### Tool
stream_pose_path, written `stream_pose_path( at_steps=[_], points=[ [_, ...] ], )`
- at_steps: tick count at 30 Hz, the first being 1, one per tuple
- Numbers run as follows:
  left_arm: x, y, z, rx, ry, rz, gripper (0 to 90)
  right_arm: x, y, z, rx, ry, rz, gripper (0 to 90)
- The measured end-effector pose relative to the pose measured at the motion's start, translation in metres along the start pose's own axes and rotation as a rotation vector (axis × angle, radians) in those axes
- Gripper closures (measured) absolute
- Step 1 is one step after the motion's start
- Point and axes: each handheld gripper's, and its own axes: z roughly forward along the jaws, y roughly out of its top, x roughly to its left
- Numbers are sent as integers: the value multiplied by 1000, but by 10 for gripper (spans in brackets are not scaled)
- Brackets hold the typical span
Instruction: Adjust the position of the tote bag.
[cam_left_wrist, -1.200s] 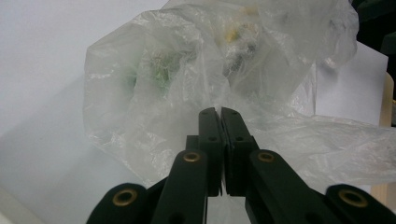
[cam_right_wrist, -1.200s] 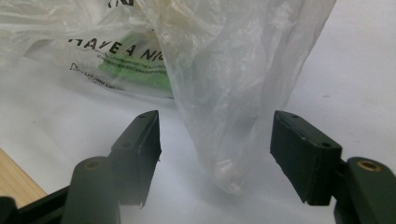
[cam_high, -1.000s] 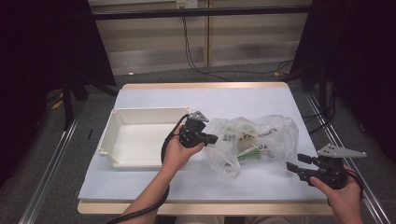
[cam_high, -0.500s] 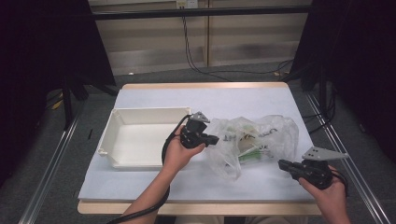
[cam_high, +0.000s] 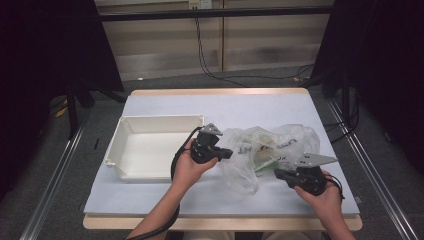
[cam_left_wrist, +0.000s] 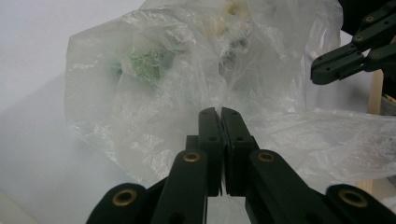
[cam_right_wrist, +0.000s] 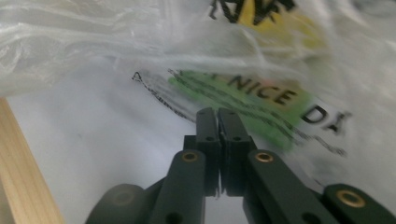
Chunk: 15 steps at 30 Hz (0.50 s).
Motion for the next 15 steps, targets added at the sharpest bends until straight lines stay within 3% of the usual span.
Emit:
stream_pose_path(
  at_steps=[3, 6, 8, 11, 15],
  points=[
    [-1, -2, -1, -14, 2, -7, 880, 6, 6, 9, -2, 26, -31, 839],
    [-1, -3, -1, -15, -5, -14, 880, 9, 10, 14, -10, 47, -22, 793],
    [-1, -4, 0, -10, -6, -14, 880, 10, 11, 17, 0, 37, -28, 747],
    [-2, -5, 2, -12, -1, -17, 879, 11, 12, 20, 17, 36, -50, 784],
    [-3, -5, 2, -14, -1, -15, 879, 11, 14, 13, -2, 34, -43, 737]
  ],
)
